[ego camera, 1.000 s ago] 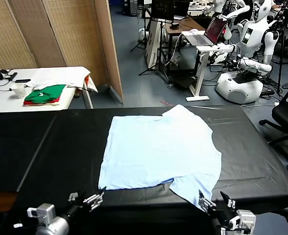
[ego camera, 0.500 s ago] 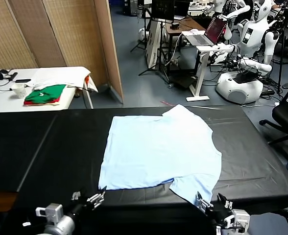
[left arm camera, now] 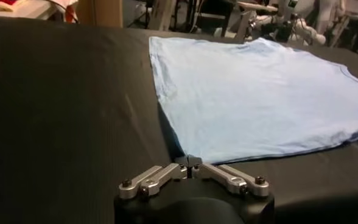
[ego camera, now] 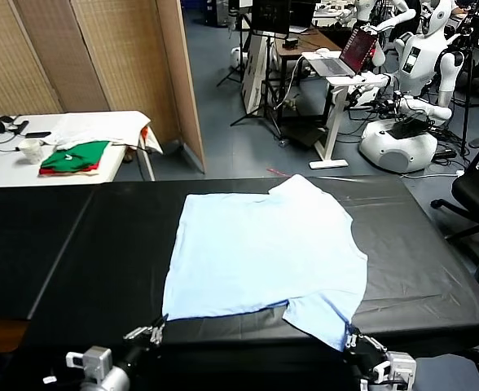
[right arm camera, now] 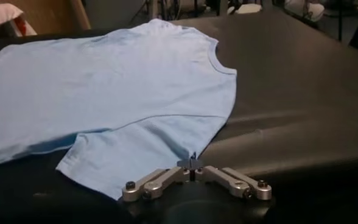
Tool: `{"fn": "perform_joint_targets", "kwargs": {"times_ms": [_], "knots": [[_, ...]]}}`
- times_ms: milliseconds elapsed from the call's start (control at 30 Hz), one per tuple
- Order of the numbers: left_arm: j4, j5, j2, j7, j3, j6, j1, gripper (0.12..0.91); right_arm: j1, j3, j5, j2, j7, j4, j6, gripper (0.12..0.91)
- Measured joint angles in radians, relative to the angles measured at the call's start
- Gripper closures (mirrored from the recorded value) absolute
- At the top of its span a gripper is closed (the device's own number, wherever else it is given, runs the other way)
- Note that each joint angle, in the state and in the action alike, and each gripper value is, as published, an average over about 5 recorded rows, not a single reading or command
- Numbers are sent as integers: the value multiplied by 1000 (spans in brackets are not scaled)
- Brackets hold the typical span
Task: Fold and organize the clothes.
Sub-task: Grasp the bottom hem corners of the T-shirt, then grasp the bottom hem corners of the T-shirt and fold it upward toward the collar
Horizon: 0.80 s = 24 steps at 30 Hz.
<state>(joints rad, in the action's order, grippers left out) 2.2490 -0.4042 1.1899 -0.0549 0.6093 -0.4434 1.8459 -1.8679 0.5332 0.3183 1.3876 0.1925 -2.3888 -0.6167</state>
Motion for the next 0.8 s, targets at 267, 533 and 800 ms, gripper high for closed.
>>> {"fn": "perform_joint_targets", "kwargs": {"times_ms": [267, 533, 800], "knots": [[47, -3, -3, -9, 72, 11, 75, 884, -27, 1, 13, -4, -8, -34, 5, 886], [83, -32, 6, 11, 95, 61, 83, 884, 62, 31, 61, -17, -93, 3, 100, 886], [9, -20, 54, 42, 53, 151, -71, 884, 248, 7, 56, -42, -129, 146, 147, 886]]}}
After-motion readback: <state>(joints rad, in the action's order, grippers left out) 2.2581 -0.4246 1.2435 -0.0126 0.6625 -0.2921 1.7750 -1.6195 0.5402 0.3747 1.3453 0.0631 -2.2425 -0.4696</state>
